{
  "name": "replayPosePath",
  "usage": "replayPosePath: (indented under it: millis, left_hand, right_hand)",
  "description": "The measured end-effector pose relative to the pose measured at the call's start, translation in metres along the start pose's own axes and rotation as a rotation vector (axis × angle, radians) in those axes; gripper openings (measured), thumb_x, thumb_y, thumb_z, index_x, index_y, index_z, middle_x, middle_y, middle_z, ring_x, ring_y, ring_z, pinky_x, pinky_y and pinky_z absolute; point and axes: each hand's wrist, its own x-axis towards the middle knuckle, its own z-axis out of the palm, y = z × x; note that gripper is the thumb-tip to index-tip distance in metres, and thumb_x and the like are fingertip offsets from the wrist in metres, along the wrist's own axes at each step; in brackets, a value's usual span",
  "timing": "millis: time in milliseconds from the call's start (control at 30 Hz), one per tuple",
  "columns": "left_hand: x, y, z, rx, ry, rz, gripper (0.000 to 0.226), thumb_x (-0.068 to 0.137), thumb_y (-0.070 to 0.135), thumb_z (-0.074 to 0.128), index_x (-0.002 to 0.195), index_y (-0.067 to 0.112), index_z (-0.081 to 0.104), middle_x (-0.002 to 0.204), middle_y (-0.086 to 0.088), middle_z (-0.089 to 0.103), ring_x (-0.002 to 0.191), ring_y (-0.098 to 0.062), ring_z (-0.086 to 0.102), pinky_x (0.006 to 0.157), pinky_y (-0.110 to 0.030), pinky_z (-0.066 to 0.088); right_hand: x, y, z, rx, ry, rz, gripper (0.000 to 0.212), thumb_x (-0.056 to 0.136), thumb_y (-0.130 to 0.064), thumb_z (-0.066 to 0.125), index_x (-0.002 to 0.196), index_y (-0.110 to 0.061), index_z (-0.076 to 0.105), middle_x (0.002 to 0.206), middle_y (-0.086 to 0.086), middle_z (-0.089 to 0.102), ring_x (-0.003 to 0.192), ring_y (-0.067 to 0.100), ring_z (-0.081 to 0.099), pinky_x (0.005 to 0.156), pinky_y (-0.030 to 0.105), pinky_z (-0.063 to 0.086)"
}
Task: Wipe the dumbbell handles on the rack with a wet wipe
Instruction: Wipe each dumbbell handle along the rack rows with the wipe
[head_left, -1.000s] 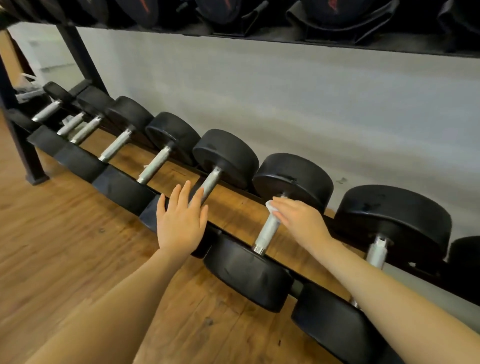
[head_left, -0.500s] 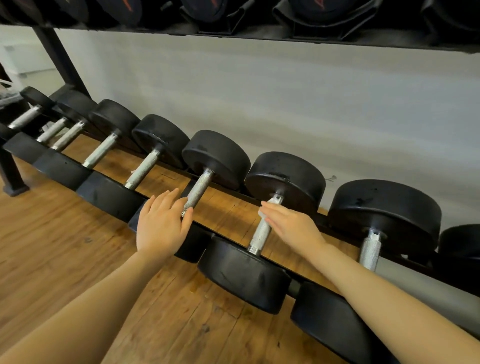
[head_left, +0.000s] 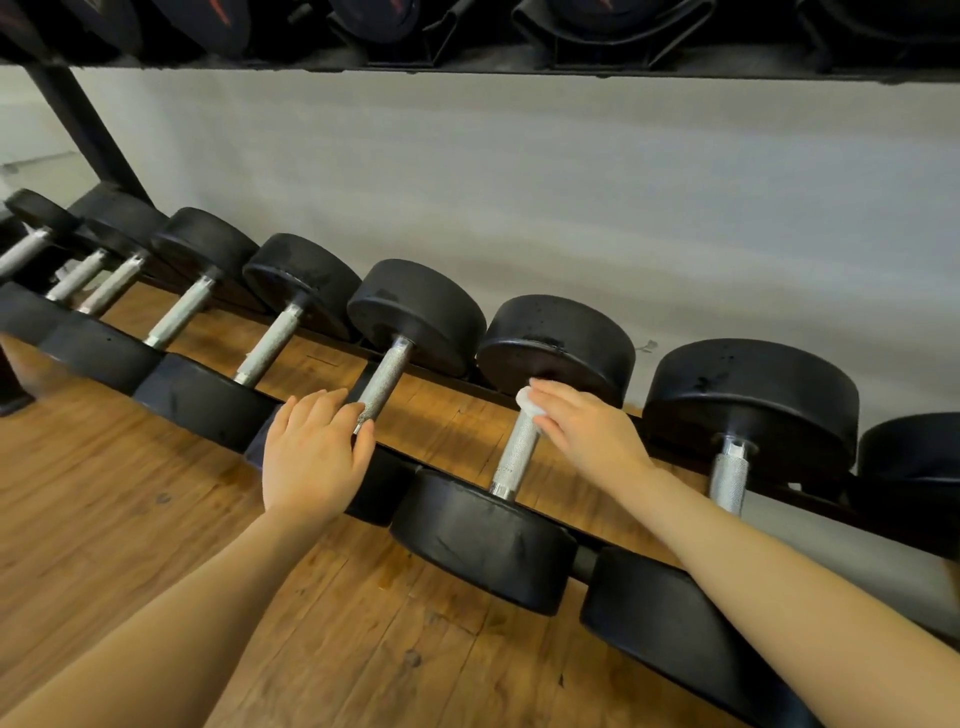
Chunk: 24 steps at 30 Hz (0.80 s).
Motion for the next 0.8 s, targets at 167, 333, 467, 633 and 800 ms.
replayPosePath:
  millis: [167, 333, 467, 633, 800]
  left_hand:
    - [-0.003, 0.000, 0.001, -0.024, 0.017, -0.007, 0.037, 0.100, 0.036, 0.048, 0.124, 0.016, 0.068, 0.138, -0.006, 0.059, 0.133, -0.027, 0.048, 0.116, -0.048, 0.027]
    - [-0.016, -0.003, 0.007, -0.024, 0.076, -0.003, 0.043, 0.102, 0.038, 0.040, 0.132, 0.015, 0.061, 0.149, -0.010, 0.048, 0.142, -0.029, 0.038, 0.117, -0.049, 0.026]
    - [-0.023, -0.005, 0.007, -0.020, 0.097, 0.025, 0.054, 0.097, 0.042, 0.032, 0.132, 0.014, 0.061, 0.148, -0.010, 0.048, 0.142, -0.030, 0.037, 0.114, -0.051, 0.031]
    - [-0.025, -0.004, 0.008, -0.022, 0.146, 0.039, 0.051, 0.096, 0.040, 0.035, 0.131, 0.013, 0.062, 0.144, -0.010, 0.052, 0.139, -0.031, 0.041, 0.111, -0.052, 0.034]
    - [-0.025, -0.004, 0.008, -0.017, 0.157, 0.040, 0.051, 0.095, 0.039, 0.036, 0.130, 0.013, 0.062, 0.143, -0.011, 0.054, 0.138, -0.032, 0.042, 0.110, -0.053, 0.035]
  right_hand:
    - [-0.004, -0.007, 0.006, 0.062, -0.071, -0.058, 0.044, 0.101, -0.031, 0.049, 0.143, -0.019, 0.047, 0.152, -0.004, 0.040, 0.106, 0.014, 0.066, 0.079, 0.028, 0.058]
    - [-0.010, -0.005, 0.005, 0.027, -0.009, -0.010, 0.050, 0.098, -0.032, 0.053, 0.144, -0.016, 0.044, 0.155, -0.001, 0.036, 0.093, 0.012, 0.067, 0.064, 0.021, 0.056]
    - [-0.014, -0.006, 0.010, -0.031, -0.074, -0.089, 0.058, 0.092, -0.021, 0.064, 0.145, -0.012, 0.042, 0.152, 0.005, 0.040, 0.078, 0.010, 0.068, 0.055, 0.017, 0.051]
    - [-0.008, -0.006, 0.003, 0.028, -0.070, -0.021, 0.058, 0.096, -0.012, 0.056, 0.150, -0.015, 0.034, 0.158, 0.000, 0.029, 0.090, 0.013, 0.066, 0.067, 0.028, 0.058]
    - [-0.011, -0.005, 0.011, -0.015, -0.084, -0.112, 0.057, 0.093, -0.014, 0.063, 0.146, -0.015, 0.040, 0.155, 0.001, 0.035, 0.085, 0.013, 0.068, 0.058, 0.026, 0.058]
